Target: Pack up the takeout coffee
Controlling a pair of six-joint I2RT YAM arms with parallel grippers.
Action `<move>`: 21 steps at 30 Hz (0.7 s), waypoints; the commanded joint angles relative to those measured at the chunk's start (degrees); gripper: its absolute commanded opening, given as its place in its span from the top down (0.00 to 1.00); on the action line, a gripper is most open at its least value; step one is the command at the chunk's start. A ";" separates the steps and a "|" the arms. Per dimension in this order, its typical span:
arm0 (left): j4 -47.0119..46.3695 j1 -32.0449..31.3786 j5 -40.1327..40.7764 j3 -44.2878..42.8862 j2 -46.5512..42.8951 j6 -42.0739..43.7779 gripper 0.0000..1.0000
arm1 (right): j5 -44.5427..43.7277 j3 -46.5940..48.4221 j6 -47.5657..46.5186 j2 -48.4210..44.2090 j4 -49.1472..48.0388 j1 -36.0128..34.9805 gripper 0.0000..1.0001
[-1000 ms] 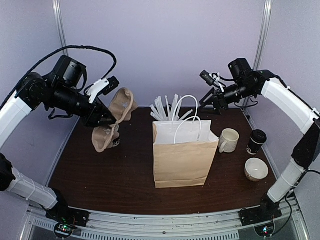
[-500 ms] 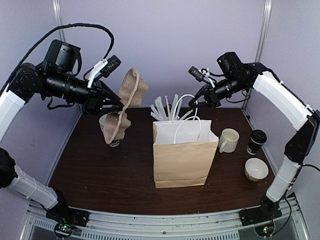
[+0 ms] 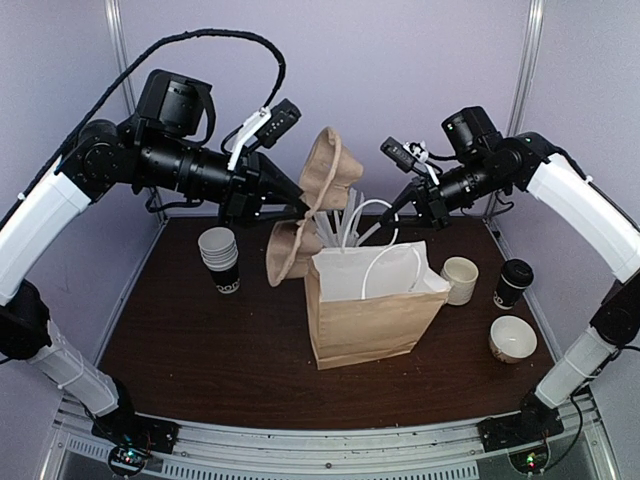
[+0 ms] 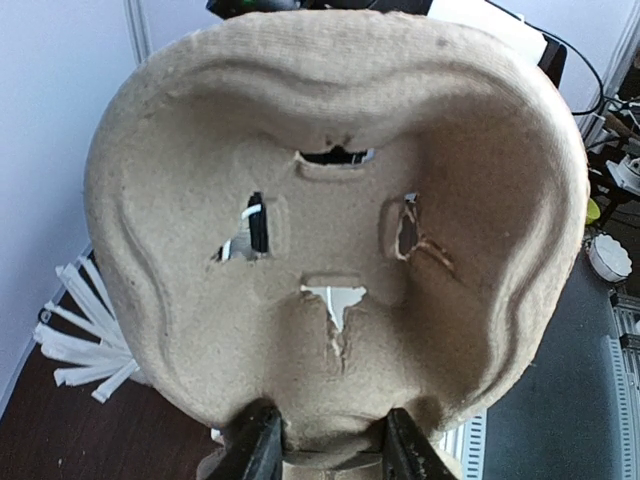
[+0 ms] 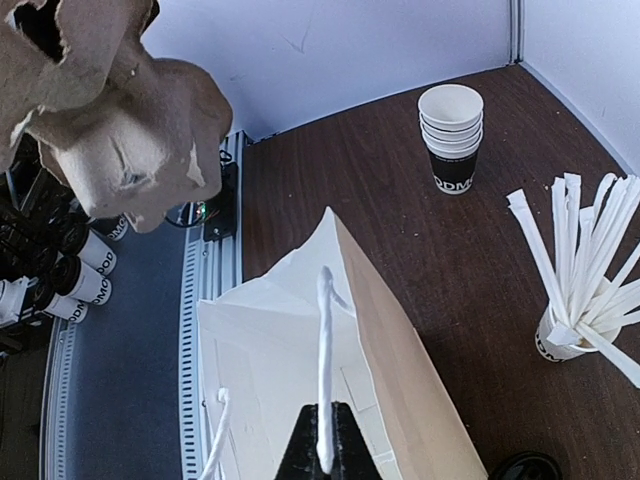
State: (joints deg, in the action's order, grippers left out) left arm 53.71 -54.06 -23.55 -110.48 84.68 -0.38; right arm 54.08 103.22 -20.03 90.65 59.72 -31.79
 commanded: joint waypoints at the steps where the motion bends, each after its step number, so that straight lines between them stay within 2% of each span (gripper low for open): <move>1: -9.47 -4.24 -1.13 -0.49 0.35 3.10 0.68 | 1.71 -3.26 3.12 -4.70 -3.79 -0.55 1.00; 11: -20.88 -14.14 0.82 5.36 1.56 8.81 0.68 | 6.15 -13.12 8.93 -11.57 -10.23 -0.62 1.00; 15: -21.66 -17.57 2.22 4.75 4.43 11.82 0.68 | 7.94 -15.13 9.66 -13.04 -11.02 -0.64 1.00; 21: -21.59 -18.86 5.02 3.93 6.24 14.27 0.68 | 11.33 -15.09 10.16 -14.81 -9.83 -0.64 1.00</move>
State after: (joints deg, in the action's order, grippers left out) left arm 35.90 -72.66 -21.52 -105.73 90.80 10.55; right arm 61.56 87.85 -10.92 78.13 50.65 -32.14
